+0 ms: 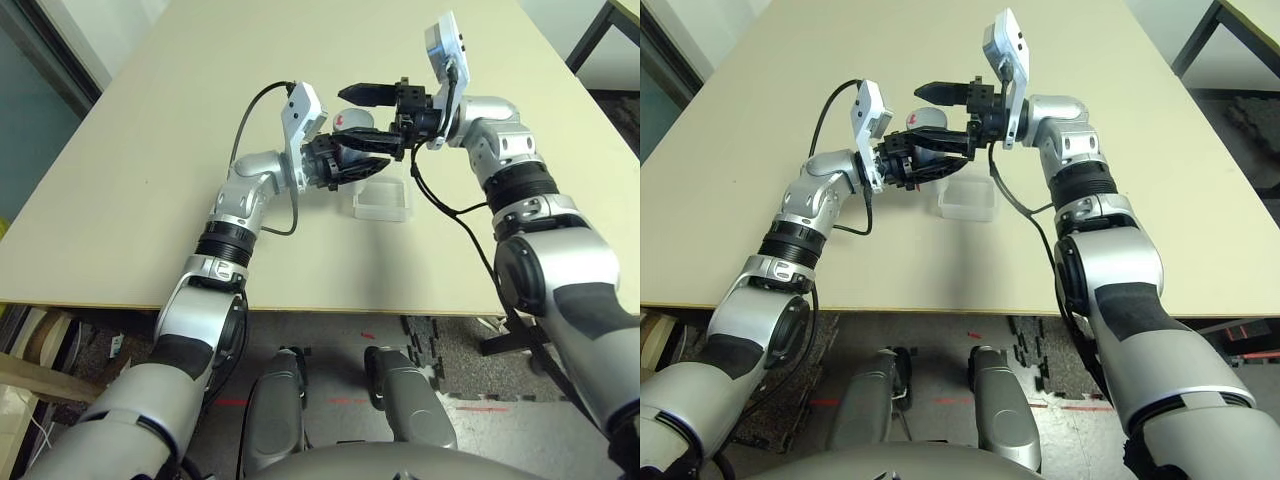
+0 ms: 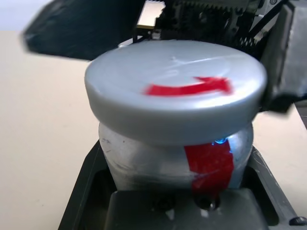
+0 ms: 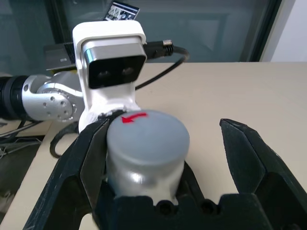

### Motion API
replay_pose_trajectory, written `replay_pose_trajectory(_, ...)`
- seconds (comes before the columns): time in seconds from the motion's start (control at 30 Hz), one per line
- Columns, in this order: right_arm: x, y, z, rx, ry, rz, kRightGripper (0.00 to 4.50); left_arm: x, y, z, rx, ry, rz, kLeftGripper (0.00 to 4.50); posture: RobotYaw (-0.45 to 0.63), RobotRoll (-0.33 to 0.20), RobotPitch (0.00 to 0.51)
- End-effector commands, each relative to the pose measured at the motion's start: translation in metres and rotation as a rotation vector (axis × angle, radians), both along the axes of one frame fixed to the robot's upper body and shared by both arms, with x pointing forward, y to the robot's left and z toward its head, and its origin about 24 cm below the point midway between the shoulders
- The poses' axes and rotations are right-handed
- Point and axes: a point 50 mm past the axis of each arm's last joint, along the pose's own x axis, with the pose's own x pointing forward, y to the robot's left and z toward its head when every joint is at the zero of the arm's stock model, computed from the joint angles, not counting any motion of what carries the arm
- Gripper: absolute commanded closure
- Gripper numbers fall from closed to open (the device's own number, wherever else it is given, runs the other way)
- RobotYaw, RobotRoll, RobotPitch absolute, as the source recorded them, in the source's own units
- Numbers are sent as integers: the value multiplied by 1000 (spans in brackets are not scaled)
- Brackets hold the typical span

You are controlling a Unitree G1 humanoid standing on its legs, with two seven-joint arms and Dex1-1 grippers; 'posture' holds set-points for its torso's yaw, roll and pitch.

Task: Pour the medicine from the bottle into the box.

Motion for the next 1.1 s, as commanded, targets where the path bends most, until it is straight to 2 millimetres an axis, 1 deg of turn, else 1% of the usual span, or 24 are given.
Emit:
replay_pose_trajectory(0.03, 2, -25, -3, -5, 28, -93, 0, -4, -4, 0, 2, -17, -49, 1712, -194, 0, 156)
replay_pose_trajectory(0.23, -1, -37, -1, 5, 38, -85, 0, -3, -4, 0, 2, -16, -47, 1712, -194, 0, 156)
replay_pose_trajectory(0.37, -6, -44, 0, 3, 68, -32, 0, -3, -3, 0, 5, -17, -45, 1712, -193, 0, 154)
replay_pose_trajectory(0.47, -9, -45, 1, 8, 84, 8, 0, -3, -2, -1, 7, -17, -44, 1712, -192, 0, 152)
replay_pose_trajectory(0.57, -11, -41, 2, 14, 87, 34, 0, -3, -2, -1, 9, -16, -44, 1712, -192, 0, 150)
replay_pose_trajectory(0.83, -11, -21, 4, 42, 69, 66, 0, -4, -3, -1, 15, -16, -52, 1712, -198, 0, 149)
replay_pose_trajectory(1.0, -11, -7, 0, 40, 64, 93, 0, -4, -5, -1, 16, -16, -56, 1712, -195, 0, 147)
replay_pose_trajectory(1.1, -11, -4, -2, 34, 59, 95, 0, -4, -5, -1, 16, -17, -56, 1712, -193, 0, 148)
